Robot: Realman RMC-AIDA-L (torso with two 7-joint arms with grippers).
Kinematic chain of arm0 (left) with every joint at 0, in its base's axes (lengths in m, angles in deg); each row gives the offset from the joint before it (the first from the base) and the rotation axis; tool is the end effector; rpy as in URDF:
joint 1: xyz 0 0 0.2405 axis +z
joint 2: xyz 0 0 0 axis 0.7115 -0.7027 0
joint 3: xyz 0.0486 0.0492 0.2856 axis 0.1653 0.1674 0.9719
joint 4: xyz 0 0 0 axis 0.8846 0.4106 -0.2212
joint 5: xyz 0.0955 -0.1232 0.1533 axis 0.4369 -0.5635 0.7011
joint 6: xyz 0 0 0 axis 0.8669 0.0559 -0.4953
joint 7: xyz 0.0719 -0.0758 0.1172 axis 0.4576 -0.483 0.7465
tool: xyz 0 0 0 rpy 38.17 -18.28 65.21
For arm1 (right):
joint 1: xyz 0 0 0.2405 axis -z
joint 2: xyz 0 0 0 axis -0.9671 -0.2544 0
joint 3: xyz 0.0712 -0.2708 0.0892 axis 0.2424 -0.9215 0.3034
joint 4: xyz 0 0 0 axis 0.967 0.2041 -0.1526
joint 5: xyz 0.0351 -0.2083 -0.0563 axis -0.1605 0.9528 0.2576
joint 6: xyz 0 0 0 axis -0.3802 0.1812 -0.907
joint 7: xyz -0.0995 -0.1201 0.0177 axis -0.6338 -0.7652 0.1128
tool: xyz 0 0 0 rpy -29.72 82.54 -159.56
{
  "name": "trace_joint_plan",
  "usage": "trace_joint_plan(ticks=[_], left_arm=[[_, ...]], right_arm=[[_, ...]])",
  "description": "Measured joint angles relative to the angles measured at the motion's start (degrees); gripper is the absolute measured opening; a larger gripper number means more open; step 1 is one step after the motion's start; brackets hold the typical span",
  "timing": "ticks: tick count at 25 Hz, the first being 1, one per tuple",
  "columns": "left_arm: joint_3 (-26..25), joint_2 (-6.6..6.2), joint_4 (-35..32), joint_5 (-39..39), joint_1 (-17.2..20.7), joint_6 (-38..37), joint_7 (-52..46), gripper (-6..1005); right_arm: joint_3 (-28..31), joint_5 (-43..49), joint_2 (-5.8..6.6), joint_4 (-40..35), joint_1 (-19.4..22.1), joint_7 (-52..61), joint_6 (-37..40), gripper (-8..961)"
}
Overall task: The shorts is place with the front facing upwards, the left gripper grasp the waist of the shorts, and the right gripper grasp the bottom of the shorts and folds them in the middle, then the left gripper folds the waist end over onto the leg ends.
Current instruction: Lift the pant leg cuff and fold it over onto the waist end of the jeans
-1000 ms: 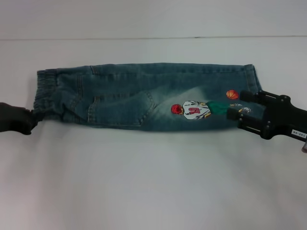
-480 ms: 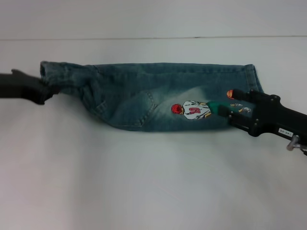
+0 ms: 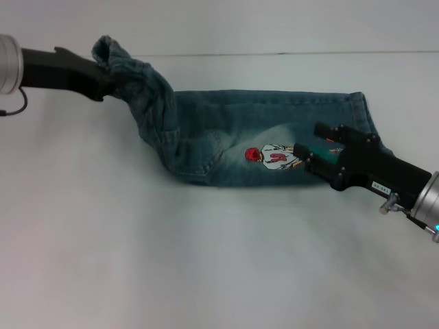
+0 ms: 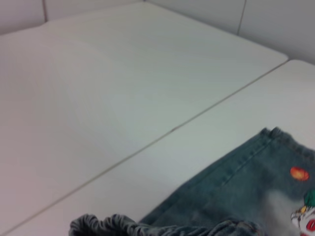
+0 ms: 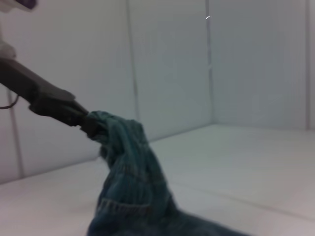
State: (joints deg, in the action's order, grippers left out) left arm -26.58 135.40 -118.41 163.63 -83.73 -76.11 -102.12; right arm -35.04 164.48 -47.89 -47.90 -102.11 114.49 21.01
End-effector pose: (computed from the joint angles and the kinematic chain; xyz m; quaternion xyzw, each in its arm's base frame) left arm -0.2229 0.4372 0.0387 -0.9232 -0.2693 -0.0682 0.2657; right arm 0.3234 0.3460 -0.0752 -0.8773 0.1922 0.3095 0.3123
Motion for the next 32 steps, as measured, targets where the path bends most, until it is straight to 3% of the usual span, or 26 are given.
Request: trace_joint_plan(ticks=[3,9,17,22,32], left_arm=[[0.05,0.04,-0.05,-0.02,-1.01,-0.09,-0.54,49],[0.07,0.03,-0.38,-0.15,-2.52,-1.27,-1.50,47],[0.10,-0.11,-1.52,-0.21,-5.78,-4.32,-3.13,46],[0.09,-0.39,-1.90,-0.26,-8.00,-6.53,-4.43,46],[0.12,-0.50,-3.06,-0.26,-12.93,-11.04,-7.46,46]], right_arm=[[-0.02,-4.69,-0.01,2.93,0.07,-4.99,-0.34,661],[0.20,-10.25,-0.14,6.55,-0.57,-11.51,-4.35,445],[0.96,-11.23,-0.52,12.67,-7.76,-16.50,-13.74,212],[1.12,-11.27,-0.69,14.68,-10.95,-18.09,-15.59,10],[6.91,-11.25,-0.96,19.79,-16.52,-27.16,-21.94,0]])
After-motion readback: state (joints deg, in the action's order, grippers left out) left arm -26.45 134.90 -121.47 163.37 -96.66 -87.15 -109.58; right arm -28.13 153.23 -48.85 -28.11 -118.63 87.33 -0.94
